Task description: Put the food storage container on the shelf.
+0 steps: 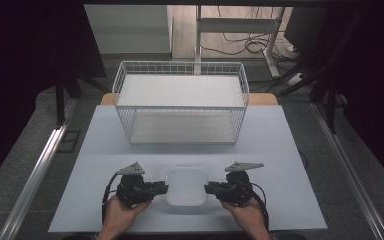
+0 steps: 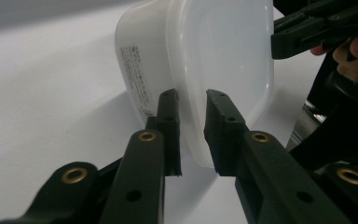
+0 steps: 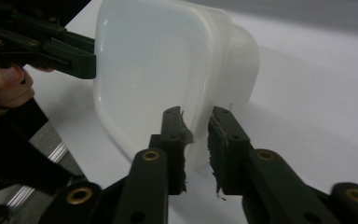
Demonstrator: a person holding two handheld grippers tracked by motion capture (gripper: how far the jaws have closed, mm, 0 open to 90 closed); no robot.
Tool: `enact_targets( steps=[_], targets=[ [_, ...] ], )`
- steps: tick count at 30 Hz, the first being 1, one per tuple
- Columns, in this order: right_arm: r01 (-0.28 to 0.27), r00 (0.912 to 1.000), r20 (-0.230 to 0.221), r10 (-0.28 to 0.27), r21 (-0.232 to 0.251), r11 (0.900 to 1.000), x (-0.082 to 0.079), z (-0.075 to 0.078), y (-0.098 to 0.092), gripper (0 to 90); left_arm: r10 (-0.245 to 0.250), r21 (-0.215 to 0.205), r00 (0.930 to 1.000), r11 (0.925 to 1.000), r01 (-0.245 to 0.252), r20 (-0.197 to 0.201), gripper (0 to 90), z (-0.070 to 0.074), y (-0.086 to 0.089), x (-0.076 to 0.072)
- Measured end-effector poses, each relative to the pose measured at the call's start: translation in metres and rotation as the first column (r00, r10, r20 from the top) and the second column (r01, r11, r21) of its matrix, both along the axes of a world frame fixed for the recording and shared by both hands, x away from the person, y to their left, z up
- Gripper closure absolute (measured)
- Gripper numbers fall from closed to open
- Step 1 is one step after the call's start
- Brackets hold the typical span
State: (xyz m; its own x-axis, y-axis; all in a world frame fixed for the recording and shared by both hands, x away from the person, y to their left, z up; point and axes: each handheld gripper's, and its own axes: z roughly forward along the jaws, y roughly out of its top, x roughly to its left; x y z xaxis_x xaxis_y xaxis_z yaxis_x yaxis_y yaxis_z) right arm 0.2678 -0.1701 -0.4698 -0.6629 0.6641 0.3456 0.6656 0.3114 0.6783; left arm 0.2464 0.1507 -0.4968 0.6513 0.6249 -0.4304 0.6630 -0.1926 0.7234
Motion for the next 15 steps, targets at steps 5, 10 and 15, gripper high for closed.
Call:
enact_targets(
  steps=[5, 10, 15],
  targets=[
    [0.020, 0.9985, 0.050, -0.020, 0.000, 1.000, -0.003, 0.000, 0.003, 78.7, 0.029, 0.034, 0.9993, 0.9990, -0.029, 0.024, 79.7, 0.000, -0.002, -0.001],
    [0.018, 0.9961, 0.086, -0.020, 0.014, 1.000, -0.003, 0.002, 0.003, 79.1, 0.047, 0.030, 0.9981, 0.9984, -0.048, 0.041, 79.8, 0.003, -0.001, -0.001],
    [0.012, 0.9935, 0.113, -0.016, 0.040, 0.999, 0.001, 0.005, 0.003, 79.0, 0.063, 0.020, 0.9958, 0.9977, -0.064, 0.067, 79.9, 0.010, 0.001, 0.000]
  ],
)
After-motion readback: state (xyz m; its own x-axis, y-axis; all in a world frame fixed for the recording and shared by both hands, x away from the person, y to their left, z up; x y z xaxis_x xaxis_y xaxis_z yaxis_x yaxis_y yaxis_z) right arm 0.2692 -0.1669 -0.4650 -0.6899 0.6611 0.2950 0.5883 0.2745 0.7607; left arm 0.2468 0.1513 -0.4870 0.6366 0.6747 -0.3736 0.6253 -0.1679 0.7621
